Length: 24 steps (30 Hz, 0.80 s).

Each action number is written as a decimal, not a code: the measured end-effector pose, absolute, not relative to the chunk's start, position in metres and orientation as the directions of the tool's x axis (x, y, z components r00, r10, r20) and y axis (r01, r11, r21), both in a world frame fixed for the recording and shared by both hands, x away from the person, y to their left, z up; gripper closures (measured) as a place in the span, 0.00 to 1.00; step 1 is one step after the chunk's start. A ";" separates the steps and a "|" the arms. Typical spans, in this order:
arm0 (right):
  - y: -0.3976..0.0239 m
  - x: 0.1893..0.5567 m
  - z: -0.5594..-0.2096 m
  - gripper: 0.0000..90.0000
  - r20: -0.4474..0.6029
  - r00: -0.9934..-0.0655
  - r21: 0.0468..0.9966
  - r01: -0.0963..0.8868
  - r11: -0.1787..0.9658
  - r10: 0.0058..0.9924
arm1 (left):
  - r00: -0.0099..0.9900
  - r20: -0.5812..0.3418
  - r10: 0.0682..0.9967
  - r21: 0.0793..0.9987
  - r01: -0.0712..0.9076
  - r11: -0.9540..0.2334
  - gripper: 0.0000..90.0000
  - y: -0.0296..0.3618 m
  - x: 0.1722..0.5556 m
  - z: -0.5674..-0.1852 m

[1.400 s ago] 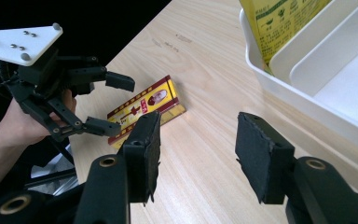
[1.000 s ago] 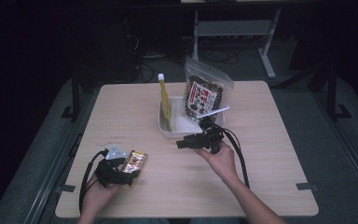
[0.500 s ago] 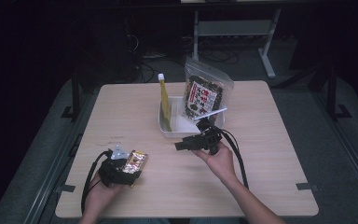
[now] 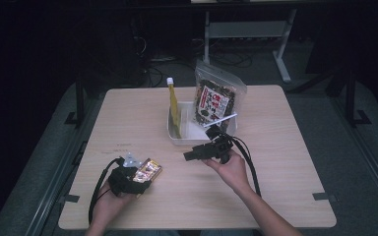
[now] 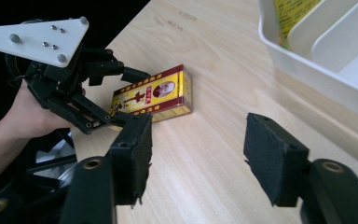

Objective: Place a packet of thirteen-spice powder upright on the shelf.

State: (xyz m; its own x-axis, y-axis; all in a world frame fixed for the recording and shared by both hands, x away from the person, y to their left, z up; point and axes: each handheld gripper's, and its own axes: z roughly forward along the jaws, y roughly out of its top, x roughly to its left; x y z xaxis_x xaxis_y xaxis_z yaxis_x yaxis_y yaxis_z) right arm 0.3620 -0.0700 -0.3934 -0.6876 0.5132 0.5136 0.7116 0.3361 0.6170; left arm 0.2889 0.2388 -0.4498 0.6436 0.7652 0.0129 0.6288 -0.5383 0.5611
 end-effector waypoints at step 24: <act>-0.059 0.370 -0.405 0.40 0.577 -0.657 0.535 0.753 0.384 0.485 | 0.739 -0.019 0.673 0.661 0.515 -0.546 0.35 0.201 0.278 -0.433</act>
